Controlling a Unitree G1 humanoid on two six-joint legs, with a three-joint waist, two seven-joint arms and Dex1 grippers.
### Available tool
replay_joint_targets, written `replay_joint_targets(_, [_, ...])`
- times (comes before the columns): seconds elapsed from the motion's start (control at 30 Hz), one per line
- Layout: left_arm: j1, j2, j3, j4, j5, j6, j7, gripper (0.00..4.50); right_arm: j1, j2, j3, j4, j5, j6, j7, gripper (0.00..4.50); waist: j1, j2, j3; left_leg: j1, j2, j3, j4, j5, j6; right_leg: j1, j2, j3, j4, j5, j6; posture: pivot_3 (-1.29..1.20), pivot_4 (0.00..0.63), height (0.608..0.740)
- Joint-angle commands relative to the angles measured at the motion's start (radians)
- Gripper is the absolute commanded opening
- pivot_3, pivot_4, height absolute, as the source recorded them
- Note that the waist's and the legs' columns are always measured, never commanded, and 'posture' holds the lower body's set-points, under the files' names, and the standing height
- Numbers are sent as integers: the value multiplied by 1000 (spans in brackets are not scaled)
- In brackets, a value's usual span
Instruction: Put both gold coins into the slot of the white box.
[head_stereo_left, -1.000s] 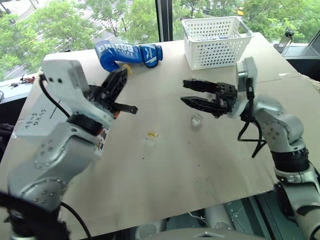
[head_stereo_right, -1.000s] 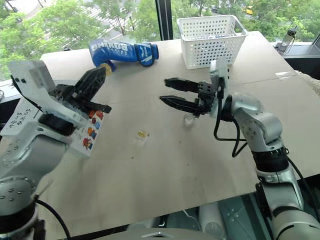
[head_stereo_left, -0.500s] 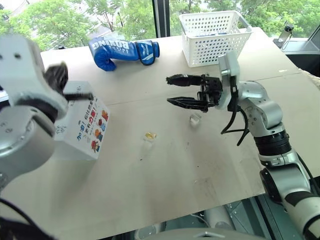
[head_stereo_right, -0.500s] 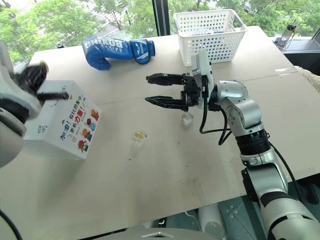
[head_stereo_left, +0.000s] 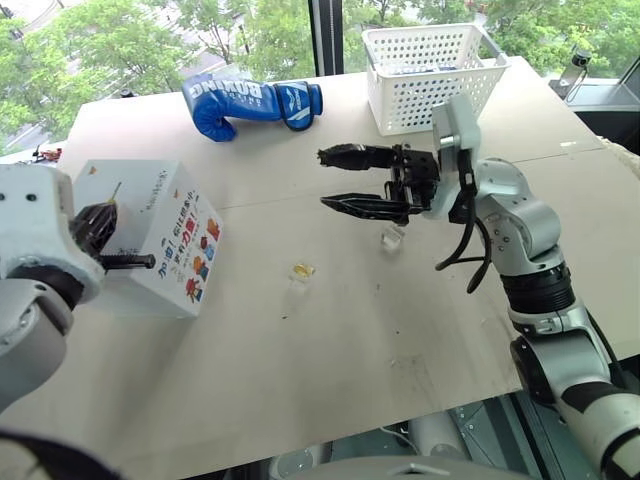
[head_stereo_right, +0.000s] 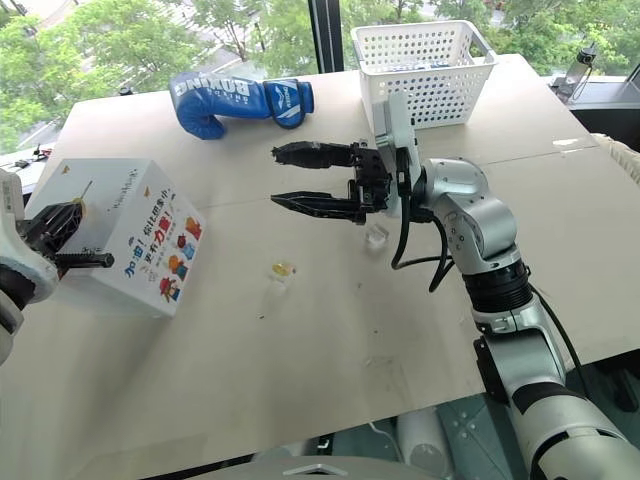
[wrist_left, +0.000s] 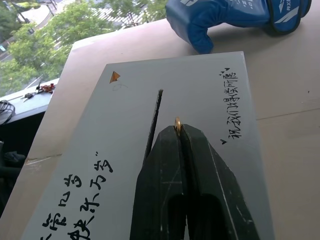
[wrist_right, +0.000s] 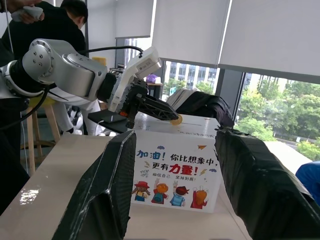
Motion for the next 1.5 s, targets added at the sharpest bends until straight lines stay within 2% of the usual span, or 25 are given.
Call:
replay_joint_targets(0.03, [-6,5,14,43,66,5,-85,0,3,-1,-33,-43,12,-11,-9,2695,0,0,0,0,0,0,0,0,0,0,0,0,0,0,0,0,150,721])
replay_joint_targets(0.43, [-31,-22,36,79,130,84,-154,0,30,-7,-36,-70,13,-17,-20,2695,-3,1,0,1,0,1,0,0,0,0,0,1,2,0,0,0,150,721])
replay_joint_targets(1.0, [-57,-107,51,84,161,154,-158,0,43,-16,-35,-121,87,55,-9,2695,-7,1,-1,3,1,2,1,1,-1,-1,0,3,7,0,0,0,150,721])
replay_joint_targets(1.03, [-61,-111,51,85,169,153,-161,539,43,-16,-33,-124,88,58,-12,2762,-9,1,-1,3,1,2,1,1,-1,-1,0,3,7,0,0,0,150,721])
replay_joint_targets(1.13, [-76,-127,56,86,182,152,-159,1648,45,-17,-32,-131,89,64,-15,2762,-7,1,-1,3,1,2,1,1,-1,-1,0,3,8,0,0,0,150,721])
replay_joint_targets(1.17, [-83,-127,57,87,203,143,-160,2189,46,-16,-31,-131,87,65,-19,2762,-6,1,-2,3,0,2,2,1,-2,-1,-1,3,9,0,0,0,150,721])
replay_joint_targets(1.2, [-91,-126,58,88,227,131,-165,2542,48,-15,-28,-132,83,64,-23,2762,-4,1,-2,3,0,2,2,1,-2,-1,-1,3,9,0,0,0,150,721])
replay_joint_targets(1.27, [-148,-135,59,82,258,61,-189,3356,64,-12,-7,-128,45,56,-49,2762,-2,1,-2,3,0,2,2,1,-2,-1,-1,3,10,0,0,0,150,721])
replay_joint_targets(1.33, [-212,-159,53,58,229,-13,-249,4182,95,-2,25,-122,-11,43,-95,2762,4,-1,-3,3,0,1,3,1,-2,-1,-1,1,10,0,0,0,150,721])
replay_joint_targets(1.43, [-197,-198,50,-20,108,-63,-423,4182,156,1,90,-116,-108,21,-140,2762,1,-2,-4,2,0,0,3,2,-3,0,-1,0,10,0,0,0,150,721])
replay_joint_targets(1.5, [-89,-203,64,-96,18,-59,-563,4182,184,-19,163,-92,-224,-11,-164,2762,-7,-2,-3,2,0,2,3,2,-3,-1,-2,2,10,0,0,0,150,721])
